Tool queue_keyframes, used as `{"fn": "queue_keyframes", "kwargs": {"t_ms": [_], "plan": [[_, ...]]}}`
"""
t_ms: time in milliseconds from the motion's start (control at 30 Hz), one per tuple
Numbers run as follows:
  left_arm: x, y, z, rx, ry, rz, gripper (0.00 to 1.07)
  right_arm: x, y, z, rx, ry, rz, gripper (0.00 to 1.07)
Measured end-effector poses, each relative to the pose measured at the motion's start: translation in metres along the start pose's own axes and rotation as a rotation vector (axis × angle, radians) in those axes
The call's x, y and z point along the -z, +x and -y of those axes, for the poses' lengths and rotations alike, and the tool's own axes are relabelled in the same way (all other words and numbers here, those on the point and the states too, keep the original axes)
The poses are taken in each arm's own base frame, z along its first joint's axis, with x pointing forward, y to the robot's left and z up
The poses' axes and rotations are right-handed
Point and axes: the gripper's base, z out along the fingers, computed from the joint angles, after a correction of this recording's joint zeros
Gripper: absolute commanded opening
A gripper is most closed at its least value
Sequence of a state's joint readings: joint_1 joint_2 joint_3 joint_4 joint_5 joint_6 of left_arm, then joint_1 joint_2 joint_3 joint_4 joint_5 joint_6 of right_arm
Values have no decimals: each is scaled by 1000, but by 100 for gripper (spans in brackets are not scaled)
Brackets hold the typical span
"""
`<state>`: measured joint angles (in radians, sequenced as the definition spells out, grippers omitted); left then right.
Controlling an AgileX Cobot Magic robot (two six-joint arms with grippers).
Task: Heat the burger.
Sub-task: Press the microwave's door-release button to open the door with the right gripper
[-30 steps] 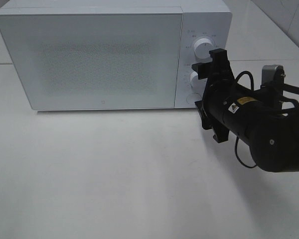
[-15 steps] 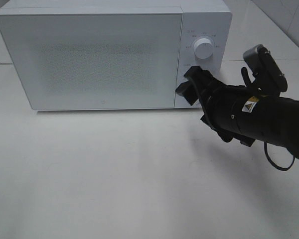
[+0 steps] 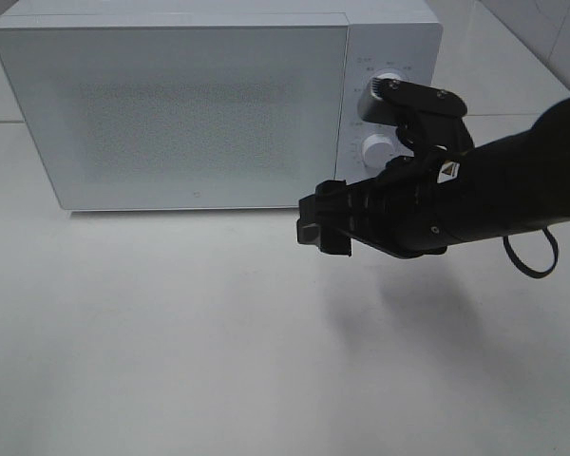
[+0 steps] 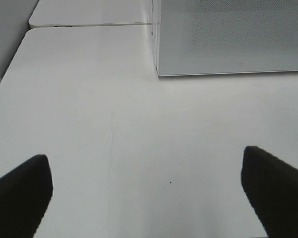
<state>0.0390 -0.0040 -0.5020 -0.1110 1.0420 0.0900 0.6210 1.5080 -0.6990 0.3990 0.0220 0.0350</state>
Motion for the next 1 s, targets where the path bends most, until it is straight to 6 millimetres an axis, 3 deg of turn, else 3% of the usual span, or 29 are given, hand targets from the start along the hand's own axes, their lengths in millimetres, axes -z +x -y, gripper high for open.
{"fn": "queue_keyframes", "kwargs": {"t_ms": [467,800,867,1000], "plan": [[0,0,0,0,0,0,98,19,-4,-6,283,52,-315,76],[0,0,0,0,0,0,98,79,-9,-5,398,94,-287,76],[0,0,0,0,0,0,98,103,-8,-5,414,100,-264,76],[0,0,0,0,0,0,98,126,-5,-5,417,95,-239,76]]}}
